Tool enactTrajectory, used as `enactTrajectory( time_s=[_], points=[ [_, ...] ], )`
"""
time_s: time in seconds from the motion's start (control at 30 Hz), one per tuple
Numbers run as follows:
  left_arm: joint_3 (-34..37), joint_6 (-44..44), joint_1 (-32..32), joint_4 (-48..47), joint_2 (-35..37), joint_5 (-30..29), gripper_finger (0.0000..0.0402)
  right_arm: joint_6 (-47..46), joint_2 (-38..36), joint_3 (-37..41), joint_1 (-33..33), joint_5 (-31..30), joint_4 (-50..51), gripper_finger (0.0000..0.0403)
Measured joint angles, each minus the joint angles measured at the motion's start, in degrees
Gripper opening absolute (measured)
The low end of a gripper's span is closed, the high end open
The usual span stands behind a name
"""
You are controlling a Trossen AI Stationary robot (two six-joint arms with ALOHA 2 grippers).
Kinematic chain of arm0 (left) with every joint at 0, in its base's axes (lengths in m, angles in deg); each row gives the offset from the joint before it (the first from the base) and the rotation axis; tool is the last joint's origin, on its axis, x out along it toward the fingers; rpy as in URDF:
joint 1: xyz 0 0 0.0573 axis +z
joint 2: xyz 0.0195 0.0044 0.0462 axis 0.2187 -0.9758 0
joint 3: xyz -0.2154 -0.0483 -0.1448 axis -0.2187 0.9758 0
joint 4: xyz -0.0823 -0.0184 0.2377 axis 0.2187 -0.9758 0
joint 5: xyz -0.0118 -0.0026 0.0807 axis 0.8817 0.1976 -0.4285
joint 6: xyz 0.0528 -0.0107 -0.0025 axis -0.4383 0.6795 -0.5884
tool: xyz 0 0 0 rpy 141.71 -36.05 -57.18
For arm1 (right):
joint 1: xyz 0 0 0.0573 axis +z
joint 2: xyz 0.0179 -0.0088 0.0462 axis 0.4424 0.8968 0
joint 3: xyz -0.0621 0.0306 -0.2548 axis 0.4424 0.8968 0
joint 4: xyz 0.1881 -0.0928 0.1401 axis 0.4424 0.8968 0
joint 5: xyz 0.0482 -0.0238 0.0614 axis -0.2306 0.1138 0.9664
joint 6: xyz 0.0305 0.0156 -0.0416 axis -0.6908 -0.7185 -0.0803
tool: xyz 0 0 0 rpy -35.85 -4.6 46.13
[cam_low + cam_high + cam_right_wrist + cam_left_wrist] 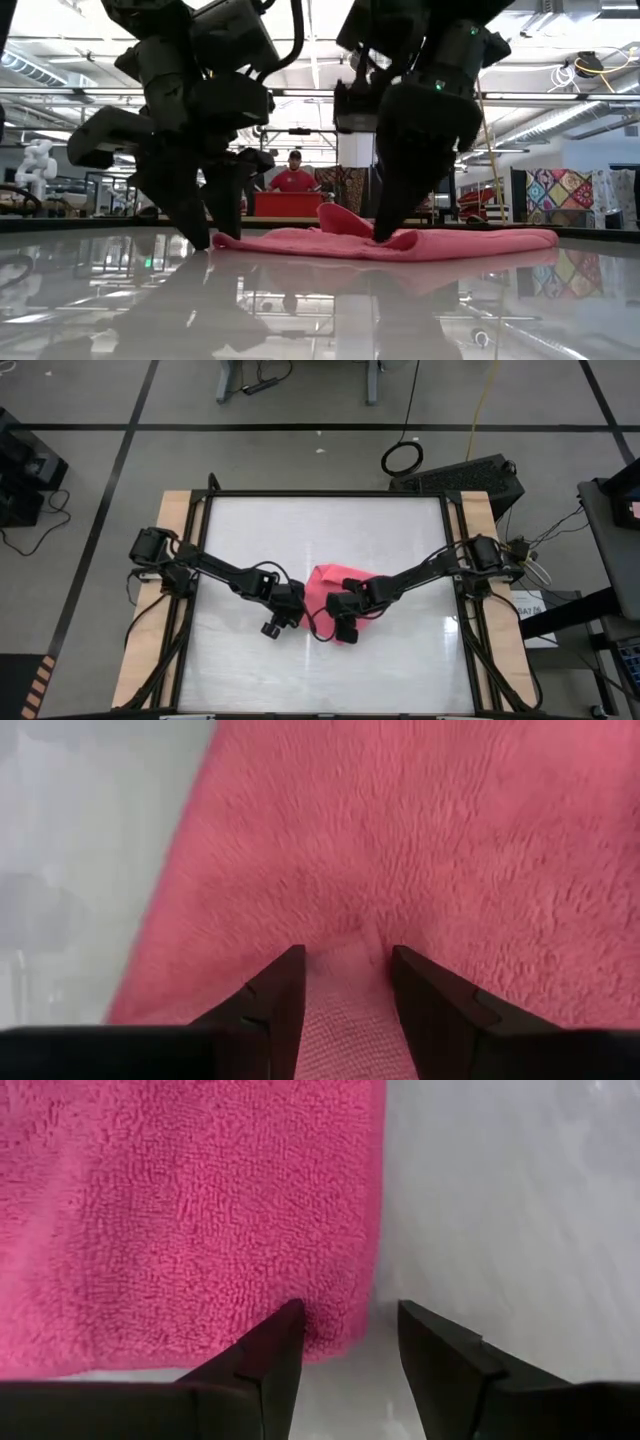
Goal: Roll towel
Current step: Roll the pink microfiber cloth
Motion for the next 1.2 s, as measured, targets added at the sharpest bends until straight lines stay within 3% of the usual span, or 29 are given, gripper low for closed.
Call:
enactTrajectory(
  time_s=[0.2, 0.4, 0.6, 1.0, 1.2],
  points=[
    [-0.09, 1.43, 0.02, 0.81, -0.83, 0.02, 0.0164, -0.42, 0.13, 0.00, 0.02, -0.92, 1.42, 0.0111],
    [-0.09, 1.47, 0.00, 0.86, -0.93, 0.80, 0.0106, -0.40, 0.13, 0.00, 0.04, -1.44, 1.72, 0.0012],
    [-0.09, 1.58, 0.04, 0.76, -1.00, 2.97, 0.0011, -1.49, -2.33, -0.35, 0.98, -1.81, 3.27, 0.0003],
    [-0.17, 1.62, 0.06, -2.20, -1.00, 3.23, 0.0005, -1.49, -14.95, -1.20, 6.09, -5.95, 12.01, 0.0001],
    [-0.95, 4.89, 0.15, -4.72, 0.61, 5.21, 0.0005, -6.11, -19.92, -1.20, 10.00, -8.73, 13.22, 0.0001]
  ],
)
